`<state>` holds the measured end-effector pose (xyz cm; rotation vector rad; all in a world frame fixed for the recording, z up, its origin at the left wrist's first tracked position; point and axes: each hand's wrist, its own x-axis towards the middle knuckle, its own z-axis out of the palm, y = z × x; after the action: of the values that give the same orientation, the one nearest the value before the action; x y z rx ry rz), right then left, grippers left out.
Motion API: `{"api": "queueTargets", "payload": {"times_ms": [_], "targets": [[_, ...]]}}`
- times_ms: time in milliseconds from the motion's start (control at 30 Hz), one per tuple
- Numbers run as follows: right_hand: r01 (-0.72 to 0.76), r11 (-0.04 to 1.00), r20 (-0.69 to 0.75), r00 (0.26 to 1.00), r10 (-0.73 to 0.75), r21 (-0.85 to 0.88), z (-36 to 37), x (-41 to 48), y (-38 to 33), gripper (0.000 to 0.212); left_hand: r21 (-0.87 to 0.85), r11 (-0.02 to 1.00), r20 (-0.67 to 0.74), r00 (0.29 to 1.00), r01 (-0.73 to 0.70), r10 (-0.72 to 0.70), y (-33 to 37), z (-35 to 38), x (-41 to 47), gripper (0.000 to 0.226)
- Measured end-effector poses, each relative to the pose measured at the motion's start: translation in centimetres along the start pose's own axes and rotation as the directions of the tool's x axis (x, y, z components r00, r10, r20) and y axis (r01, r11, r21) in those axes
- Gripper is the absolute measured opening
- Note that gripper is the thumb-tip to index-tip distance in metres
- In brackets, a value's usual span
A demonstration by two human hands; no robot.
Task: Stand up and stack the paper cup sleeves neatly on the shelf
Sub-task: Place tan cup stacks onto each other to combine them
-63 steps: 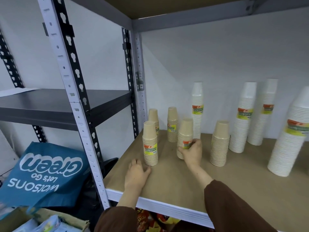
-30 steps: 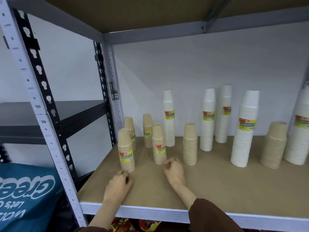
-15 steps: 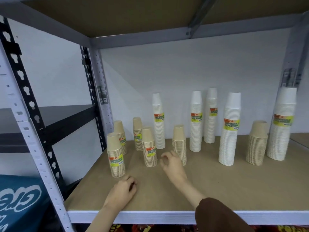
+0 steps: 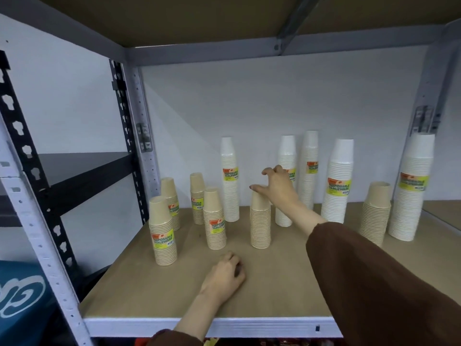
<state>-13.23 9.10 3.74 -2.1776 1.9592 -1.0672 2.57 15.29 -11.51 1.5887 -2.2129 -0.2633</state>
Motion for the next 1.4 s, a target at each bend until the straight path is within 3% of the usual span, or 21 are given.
{"api": "queueTargets", "payload": {"times_ms": [167, 533, 767, 967, 1067, 1267, 1400], "targets": [[0.005, 0.997, 0.142, 0.990, 0.006, -0.079, 0.2, 0.6, 0.2, 0.058, -0.003, 1.000, 0.009, 1.000, 0.017, -0.017, 0.3, 0.3, 1.0, 0.029], [-0.042, 0.997, 0.182, 0.982, 0.053, -0.066, -0.2, 1.1, -0.5, 0.047, -0.033, 0.999, -0.031, 0.999, 0.018, -0.019, 0.2, 1.1, 2.3, 0.027], [-0.055, 0.998, 0.451, 0.891, 0.042, 0.017, -2.8, 1.9, -1.0, 0.037, -0.029, 1.000, -0.053, 0.999, 0.011, -0.013, 0.2, 1.2, 2.2, 0.028], [-0.030, 0.998, 0.542, 0.840, -0.002, 0.049, -3.9, 1.6, -1.1, 0.037, -0.044, 0.999, -0.058, 0.998, 0.003, -0.005, 0.2, 1.1, 2.0, 0.029], [-0.013, 0.998, 0.536, 0.844, -0.019, 0.057, -3.8, 1.5, -1.1, 0.037, -0.043, 0.999, -0.061, 0.998, -0.003, 0.001, 0.2, 1.1, 2.0, 0.030], [0.027, 0.999, 0.336, 0.941, -0.033, 0.023, -2.6, 1.0, -0.7, 0.051, -0.044, 0.999, -0.061, 0.998, -0.014, 0.012, 0.2, 1.1, 2.1, 0.030], [0.011, 1.000, 0.323, 0.946, -0.010, 0.000, -2.2, 1.0, -0.7, 0.045, -0.039, 0.999, -0.061, 0.998, -0.008, 0.006, 0.2, 1.2, 2.0, 0.030]]}}
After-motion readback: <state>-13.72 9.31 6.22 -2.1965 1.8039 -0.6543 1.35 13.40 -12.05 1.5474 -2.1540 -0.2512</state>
